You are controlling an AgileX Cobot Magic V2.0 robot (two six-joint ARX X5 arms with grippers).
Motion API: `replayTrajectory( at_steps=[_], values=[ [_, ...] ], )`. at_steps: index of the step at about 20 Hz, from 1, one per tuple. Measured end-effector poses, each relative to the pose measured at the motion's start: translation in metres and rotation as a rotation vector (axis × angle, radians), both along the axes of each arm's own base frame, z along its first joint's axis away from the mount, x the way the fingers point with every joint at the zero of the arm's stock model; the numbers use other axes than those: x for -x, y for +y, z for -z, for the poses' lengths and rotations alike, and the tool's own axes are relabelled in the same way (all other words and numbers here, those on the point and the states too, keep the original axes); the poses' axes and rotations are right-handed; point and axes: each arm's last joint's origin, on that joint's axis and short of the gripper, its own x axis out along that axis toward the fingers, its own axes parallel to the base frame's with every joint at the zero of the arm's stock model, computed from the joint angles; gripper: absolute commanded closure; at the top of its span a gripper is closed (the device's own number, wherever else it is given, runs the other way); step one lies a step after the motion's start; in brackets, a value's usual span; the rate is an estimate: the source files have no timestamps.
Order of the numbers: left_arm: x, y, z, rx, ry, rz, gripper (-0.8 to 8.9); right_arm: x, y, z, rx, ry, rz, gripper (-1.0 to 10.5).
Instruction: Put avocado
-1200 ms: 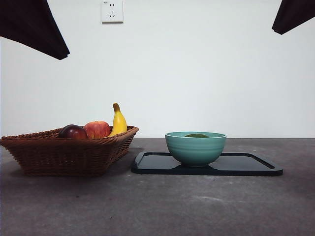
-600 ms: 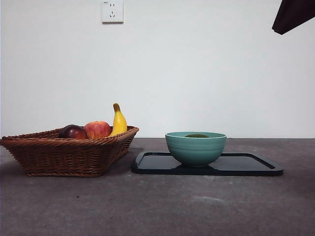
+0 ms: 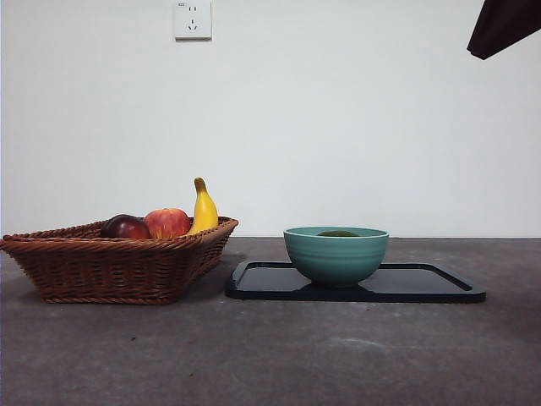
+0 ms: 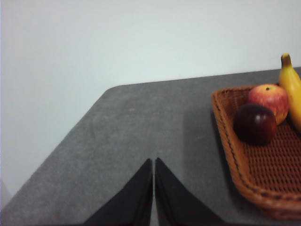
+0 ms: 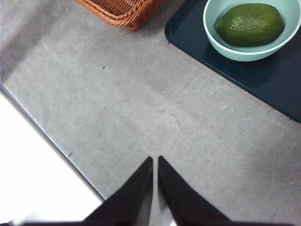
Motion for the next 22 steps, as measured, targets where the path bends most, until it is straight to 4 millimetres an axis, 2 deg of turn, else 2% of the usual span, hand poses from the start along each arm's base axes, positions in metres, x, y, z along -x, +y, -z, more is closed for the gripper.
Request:
replayTrajectory(
  at_steps=[3, 8, 22],
  values=[
    [0.001, 0.000, 0.015, 0.001, 0.040, 0.000, 8.07, 0.000, 0.000, 0.000, 0.000, 0.000, 0.000, 9.4],
    [0.002, 0.000, 0.022, 0.005, 0.104, 0.000, 8.07, 0.000, 0.000, 0.000, 0.000, 0.000, 0.000, 9.4],
    [0.002, 0.000, 0.022, 0.029, 0.101, -0.002, 8.07, 0.000, 0.000, 0.000, 0.000, 0.000, 0.000, 9.4]
  ],
)
